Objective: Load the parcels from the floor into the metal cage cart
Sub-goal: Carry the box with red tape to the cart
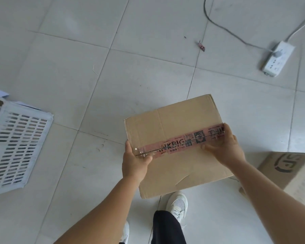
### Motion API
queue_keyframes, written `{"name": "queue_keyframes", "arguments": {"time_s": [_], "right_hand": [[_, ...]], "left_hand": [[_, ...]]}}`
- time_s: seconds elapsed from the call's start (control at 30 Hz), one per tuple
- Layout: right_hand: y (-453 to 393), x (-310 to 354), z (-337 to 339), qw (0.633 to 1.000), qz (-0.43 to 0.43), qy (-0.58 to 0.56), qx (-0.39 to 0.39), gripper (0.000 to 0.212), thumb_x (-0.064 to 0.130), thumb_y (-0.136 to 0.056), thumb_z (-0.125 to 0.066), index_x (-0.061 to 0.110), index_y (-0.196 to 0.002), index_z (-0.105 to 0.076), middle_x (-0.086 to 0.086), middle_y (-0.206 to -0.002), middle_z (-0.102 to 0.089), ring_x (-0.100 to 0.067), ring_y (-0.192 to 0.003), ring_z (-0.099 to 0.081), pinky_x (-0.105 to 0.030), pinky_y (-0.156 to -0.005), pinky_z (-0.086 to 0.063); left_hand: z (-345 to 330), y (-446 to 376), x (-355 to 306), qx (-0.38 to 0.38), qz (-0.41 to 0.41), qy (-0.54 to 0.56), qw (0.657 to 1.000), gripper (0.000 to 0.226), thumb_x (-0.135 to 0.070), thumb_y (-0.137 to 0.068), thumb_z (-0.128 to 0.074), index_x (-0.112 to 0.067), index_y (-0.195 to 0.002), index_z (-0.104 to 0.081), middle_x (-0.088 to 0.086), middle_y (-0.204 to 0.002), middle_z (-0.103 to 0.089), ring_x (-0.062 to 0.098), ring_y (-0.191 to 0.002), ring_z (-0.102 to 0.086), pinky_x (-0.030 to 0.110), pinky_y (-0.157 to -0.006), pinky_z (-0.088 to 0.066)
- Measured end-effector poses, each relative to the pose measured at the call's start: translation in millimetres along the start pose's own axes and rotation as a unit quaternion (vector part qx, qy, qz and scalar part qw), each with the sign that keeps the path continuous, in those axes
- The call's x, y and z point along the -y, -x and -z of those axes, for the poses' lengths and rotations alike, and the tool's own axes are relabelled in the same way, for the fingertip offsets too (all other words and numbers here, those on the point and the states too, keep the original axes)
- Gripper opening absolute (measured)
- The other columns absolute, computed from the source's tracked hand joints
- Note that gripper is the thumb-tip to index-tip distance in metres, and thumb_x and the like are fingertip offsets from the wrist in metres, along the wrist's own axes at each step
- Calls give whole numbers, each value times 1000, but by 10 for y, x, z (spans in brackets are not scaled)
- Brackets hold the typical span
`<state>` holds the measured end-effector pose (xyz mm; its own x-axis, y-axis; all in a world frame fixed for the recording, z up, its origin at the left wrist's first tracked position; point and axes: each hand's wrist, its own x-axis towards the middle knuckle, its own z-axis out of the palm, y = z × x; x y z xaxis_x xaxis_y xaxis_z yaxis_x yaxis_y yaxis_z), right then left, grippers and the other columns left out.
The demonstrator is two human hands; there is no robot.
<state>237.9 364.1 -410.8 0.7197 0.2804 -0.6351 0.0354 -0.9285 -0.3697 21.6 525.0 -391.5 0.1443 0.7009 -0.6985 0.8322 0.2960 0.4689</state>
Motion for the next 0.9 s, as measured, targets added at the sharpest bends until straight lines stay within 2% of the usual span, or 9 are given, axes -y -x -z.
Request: {"name": "queue_keyframes", "arguments": {"time_s": [0.13,0.3,0.47,0.6,0.77,0.9], "right_hand": [[465,128,331,998,-14,-52,-39,95,48,-70,-80,43,-143,-20,-1,-132,-49,-37,-118,-52,-51,-97,-48],[1130,321,779,988,-23,-111,-103,91,49,-69,-79,43,-140,-23,-1,-128,-49,-39,-115,-51,-56,-92,-50],[1950,416,1177,967,-41,-174,-181,94,46,-71,-79,40,-145,-21,-5,-134,-46,-40,-121,-47,-56,-100,-44],[2678,402,1475,940,-47,-236,-242,85,43,-68,-81,43,-135,-29,-5,-129,-49,-38,-118,-48,-54,-100,-43],[3667,313,1866,906,-57,-271,-319,81,42,-70,-81,39,-136,-33,-3,-126,-51,-33,-116,-51,-48,-99,-45],[4472,90,2133,876,-87,-278,-385,86,53,-66,-77,44,-136,-29,0,-125,-52,-35,-113,-53,-53,-98,-46]], "left_hand": [[337,313,-350,-5,-58,11,998,99,-20,-83,-73,-29,-155,-6,-4,-154,-30,18,-136,-40,21,-90,-33],[795,785,-782,7,-143,9,990,96,-21,-85,-71,-34,-154,-6,-6,-152,-32,16,-134,-40,21,-88,-32],[1241,1377,-1168,25,-234,-12,972,91,-25,-87,-69,-35,-154,-9,-4,-151,-32,19,-133,-41,24,-89,-36],[1549,1906,-1392,53,-302,-8,952,89,-27,-87,-69,-35,-154,-11,-4,-150,-33,18,-132,-41,23,-87,-35],[1806,2665,-1623,101,-387,-5,916,88,-27,-87,-68,-36,-153,-12,-3,-148,-34,19,-130,-42,24,-88,-35],[1831,3299,-1768,152,-452,-14,879,89,-27,-86,-69,-35,-154,-12,-3,-149,-35,19,-131,-42,25,-91,-36]]}}
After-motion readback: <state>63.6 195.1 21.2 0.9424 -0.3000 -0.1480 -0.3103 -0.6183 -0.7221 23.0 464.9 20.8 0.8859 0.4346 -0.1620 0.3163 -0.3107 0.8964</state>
